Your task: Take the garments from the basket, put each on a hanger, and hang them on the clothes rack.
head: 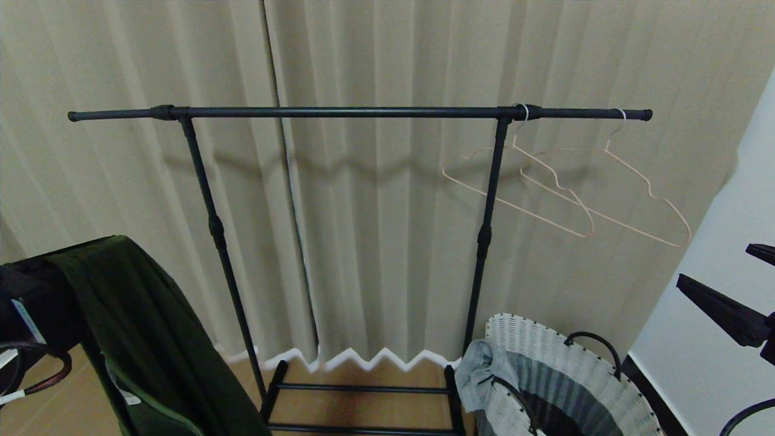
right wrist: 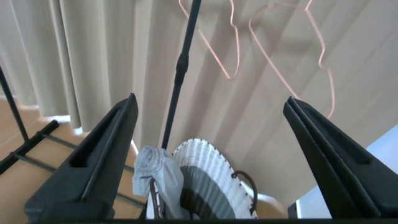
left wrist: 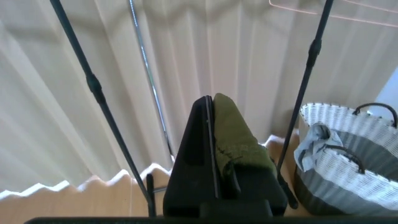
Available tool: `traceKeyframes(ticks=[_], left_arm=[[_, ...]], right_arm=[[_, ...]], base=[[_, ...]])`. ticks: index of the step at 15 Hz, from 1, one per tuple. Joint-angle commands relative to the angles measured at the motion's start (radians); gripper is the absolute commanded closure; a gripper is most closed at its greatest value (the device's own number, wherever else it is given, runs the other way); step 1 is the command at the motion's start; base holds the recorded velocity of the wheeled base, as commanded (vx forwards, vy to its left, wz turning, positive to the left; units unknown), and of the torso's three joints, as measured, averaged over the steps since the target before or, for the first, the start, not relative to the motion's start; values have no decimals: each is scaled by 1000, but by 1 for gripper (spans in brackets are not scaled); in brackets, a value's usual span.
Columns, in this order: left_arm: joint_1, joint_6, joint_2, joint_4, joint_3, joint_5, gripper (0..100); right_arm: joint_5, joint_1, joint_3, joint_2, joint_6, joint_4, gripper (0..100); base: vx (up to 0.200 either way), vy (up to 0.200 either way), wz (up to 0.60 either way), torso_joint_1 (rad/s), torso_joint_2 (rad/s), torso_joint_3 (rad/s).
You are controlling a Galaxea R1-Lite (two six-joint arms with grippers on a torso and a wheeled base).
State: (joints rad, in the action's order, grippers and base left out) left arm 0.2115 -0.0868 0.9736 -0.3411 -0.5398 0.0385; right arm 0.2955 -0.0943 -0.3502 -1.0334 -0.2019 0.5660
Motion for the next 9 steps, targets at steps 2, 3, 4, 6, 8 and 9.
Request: traceKeyframes(ticks=[2, 3, 4, 6, 8, 9], left_arm=[[2, -5, -15, -9, 21, 0, 100], [3, -8, -15, -9, 23, 0, 100], [3, -13, -13, -7, 21, 0, 100], [3, -18, -13, -7, 23, 0, 100], [3, -41, -27, -9, 57, 0, 100], [3, -47, -30, -9, 58, 0, 100]], right_arm=[[-1, 1, 0, -16, -1, 0, 0], [-1, 1, 0, -17, -1, -1, 0], [-1, -1, 2, -19, -1, -1, 0], [-1, -1, 2, -28, -1, -1, 0], [1, -1, 2, -30, -1, -1, 0], [1, 1, 2, -30, -1, -1, 0]], base=[[0, 0, 0, 0, 0, 0], [0, 0, 0, 0, 0, 0], [0, 0, 0, 0, 0, 0], [0, 0, 0, 0, 0, 0], [0, 0, 0, 0, 0, 0], [0, 0, 0, 0, 0, 0]])
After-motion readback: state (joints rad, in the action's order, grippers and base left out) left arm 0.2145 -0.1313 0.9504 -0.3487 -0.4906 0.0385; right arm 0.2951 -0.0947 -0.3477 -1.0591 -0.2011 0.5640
